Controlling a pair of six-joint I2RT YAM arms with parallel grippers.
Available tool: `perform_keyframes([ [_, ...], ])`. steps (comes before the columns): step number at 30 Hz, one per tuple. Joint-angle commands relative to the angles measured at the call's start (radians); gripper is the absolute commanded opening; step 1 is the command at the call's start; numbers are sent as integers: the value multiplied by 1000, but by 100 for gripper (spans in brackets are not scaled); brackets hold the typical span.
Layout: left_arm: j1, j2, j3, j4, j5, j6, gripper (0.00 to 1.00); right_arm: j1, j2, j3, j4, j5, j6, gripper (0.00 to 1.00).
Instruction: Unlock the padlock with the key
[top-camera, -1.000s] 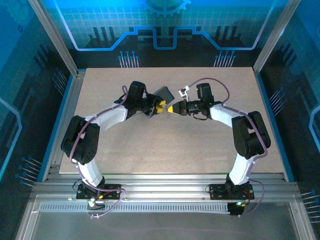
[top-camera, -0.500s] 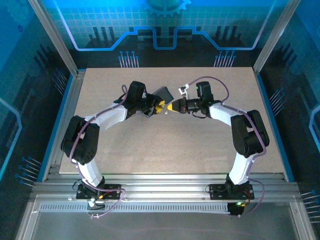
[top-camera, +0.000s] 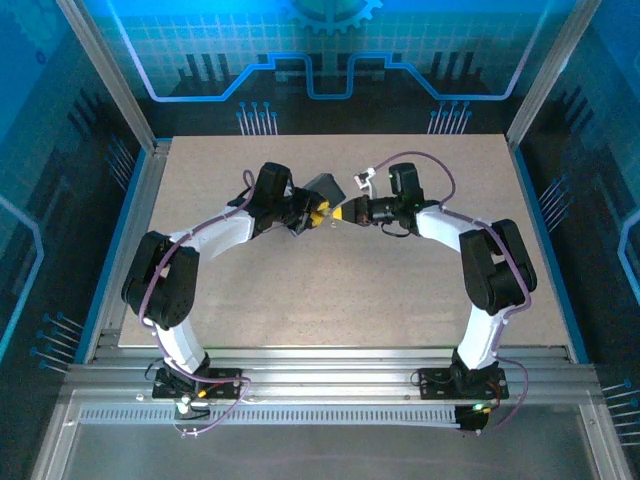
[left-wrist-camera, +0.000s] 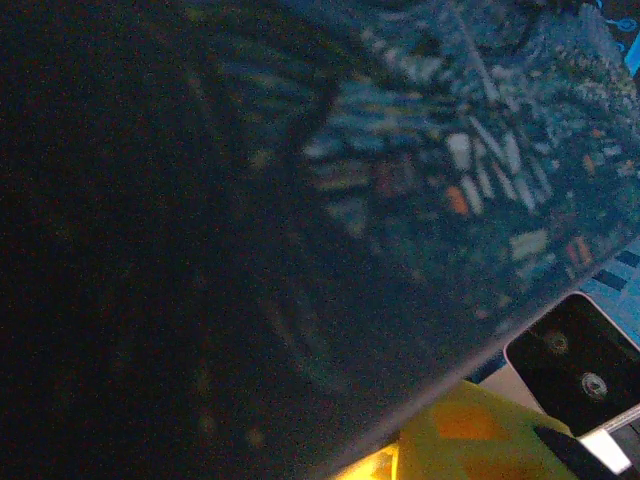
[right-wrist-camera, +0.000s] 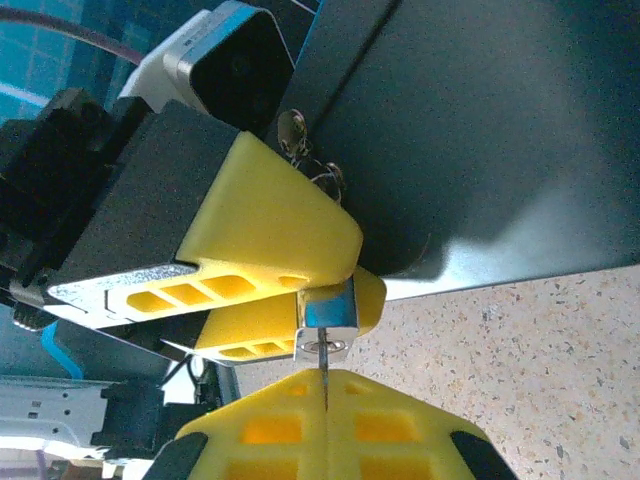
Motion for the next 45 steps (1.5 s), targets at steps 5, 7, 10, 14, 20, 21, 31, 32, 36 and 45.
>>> perform_keyframes([
  [5,-43,-41,24,36,122,15,0,63,-37,-8,182,69,-13,0],
  [7,-43,-46,21,28,125,19,0,60,-41,-7,185,72,-9,0],
  [10,-45,-50,10,31,125,11,0,59,-39,-4,241,53,41,0],
  [14,-55,-47,12,32,120,3,0,75,-27,10,278,55,87,0],
  [20,-63,-44,-4,18,91,-31,0,118,-54,16,225,122,31,0],
  [21,-64,-45,-4,18,87,-38,0,127,-53,26,189,133,6,0],
  [31,-70,-43,16,24,77,-76,0,151,-47,-26,287,164,21,2],
  [32,-67,-51,11,16,71,-72,0,147,-49,-19,268,163,13,4],
  [36,-35,-85,-19,-45,31,-40,0,102,-86,-50,220,152,-12,16],
  [45,-12,-82,-29,-65,17,-33,0,-4,-204,-154,138,132,-65,32],
])
